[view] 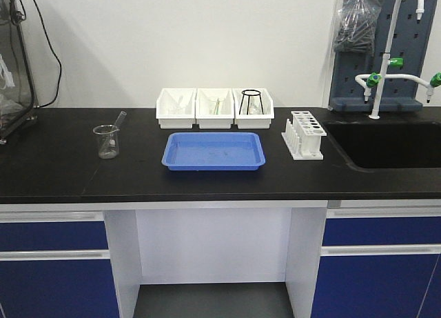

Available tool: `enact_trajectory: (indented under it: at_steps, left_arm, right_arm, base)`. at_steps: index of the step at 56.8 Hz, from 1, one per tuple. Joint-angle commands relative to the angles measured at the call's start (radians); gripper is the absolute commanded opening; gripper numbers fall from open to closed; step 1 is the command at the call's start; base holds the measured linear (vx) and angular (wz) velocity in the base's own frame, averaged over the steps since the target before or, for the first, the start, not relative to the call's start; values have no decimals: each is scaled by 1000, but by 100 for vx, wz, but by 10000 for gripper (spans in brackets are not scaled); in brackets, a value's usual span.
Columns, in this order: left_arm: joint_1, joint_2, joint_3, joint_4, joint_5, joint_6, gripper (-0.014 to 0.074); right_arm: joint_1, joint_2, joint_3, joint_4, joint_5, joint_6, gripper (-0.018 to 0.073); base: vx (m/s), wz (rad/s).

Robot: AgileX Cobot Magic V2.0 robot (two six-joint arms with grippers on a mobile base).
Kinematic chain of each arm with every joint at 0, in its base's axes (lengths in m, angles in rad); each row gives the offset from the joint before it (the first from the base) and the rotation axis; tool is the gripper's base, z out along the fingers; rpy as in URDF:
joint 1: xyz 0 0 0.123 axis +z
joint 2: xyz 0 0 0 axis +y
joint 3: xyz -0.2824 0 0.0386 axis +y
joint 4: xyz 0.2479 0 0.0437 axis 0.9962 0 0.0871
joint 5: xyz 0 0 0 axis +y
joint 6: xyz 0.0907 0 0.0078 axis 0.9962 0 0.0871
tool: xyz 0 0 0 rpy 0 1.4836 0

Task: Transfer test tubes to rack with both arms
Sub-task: 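Drive the base toward the white bins on the bench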

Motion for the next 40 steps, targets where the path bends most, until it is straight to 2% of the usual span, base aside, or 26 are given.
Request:
enact_trajectory:
  at_steps: [1,23,40]
  left_arm:
    - [2,-19,27,-9,-77,-7,-17]
    - [2,-19,27,-9,-77,-7,-17]
    - [2,-19,27,-9,-77,-7,-17]
  right_arm:
    - [-5,-7,11,-6,-79,-6,-7]
    - [-5,-7,11,-6,-79,-6,-7]
    - [-5,-7,11,-6,-79,-6,-7]
  base:
    - [0,0]
    - [3,2]
    - [16,6]
